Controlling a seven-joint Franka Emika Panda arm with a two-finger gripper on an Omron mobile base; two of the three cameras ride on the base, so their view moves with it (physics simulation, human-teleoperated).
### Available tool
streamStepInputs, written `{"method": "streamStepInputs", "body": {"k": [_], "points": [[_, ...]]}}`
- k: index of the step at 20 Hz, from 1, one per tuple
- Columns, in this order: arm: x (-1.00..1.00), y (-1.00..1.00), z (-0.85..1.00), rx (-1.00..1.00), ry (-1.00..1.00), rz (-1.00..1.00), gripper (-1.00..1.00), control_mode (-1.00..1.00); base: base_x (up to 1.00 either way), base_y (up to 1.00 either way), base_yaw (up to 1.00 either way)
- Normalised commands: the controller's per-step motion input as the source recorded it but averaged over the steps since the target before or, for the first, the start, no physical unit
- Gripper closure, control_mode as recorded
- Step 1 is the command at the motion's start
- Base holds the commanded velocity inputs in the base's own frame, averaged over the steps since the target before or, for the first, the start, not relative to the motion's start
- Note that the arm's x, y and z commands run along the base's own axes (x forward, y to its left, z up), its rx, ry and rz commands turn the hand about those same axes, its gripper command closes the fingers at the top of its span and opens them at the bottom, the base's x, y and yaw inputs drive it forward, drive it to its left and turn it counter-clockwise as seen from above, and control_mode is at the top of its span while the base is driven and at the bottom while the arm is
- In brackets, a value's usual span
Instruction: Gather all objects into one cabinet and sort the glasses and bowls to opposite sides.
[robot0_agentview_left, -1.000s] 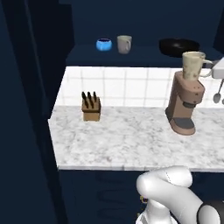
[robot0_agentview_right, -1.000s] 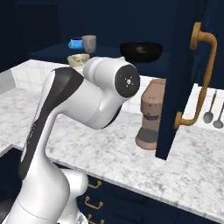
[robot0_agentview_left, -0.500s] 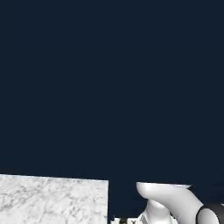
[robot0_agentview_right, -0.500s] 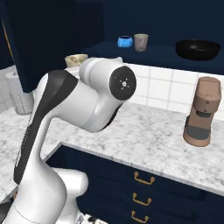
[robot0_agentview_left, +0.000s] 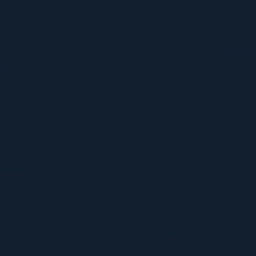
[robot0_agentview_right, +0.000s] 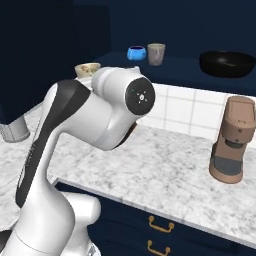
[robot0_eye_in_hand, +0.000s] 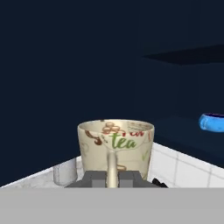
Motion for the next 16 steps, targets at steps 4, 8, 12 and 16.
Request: {"method": "streamStepInputs", "body": {"k": [4, 8, 12, 16], "points": [[0.0, 0.0, 0.0, 0.0, 0.0, 0.0, 1.0, 1.0, 0.36, 0.09, -0.01], [0.0, 0.0, 0.0, 0.0, 0.0, 0.0, 1.0, 1.0, 1.0, 0.42, -0.06], [0.0, 0.0, 0.0, 0.0, 0.0, 0.0, 1.0, 1.0, 0.33, 0.02, 0.0], [0.0, 0.0, 0.0, 0.0, 0.0, 0.0, 1.0, 1.0, 0.18, 0.04, 0.0]]}}
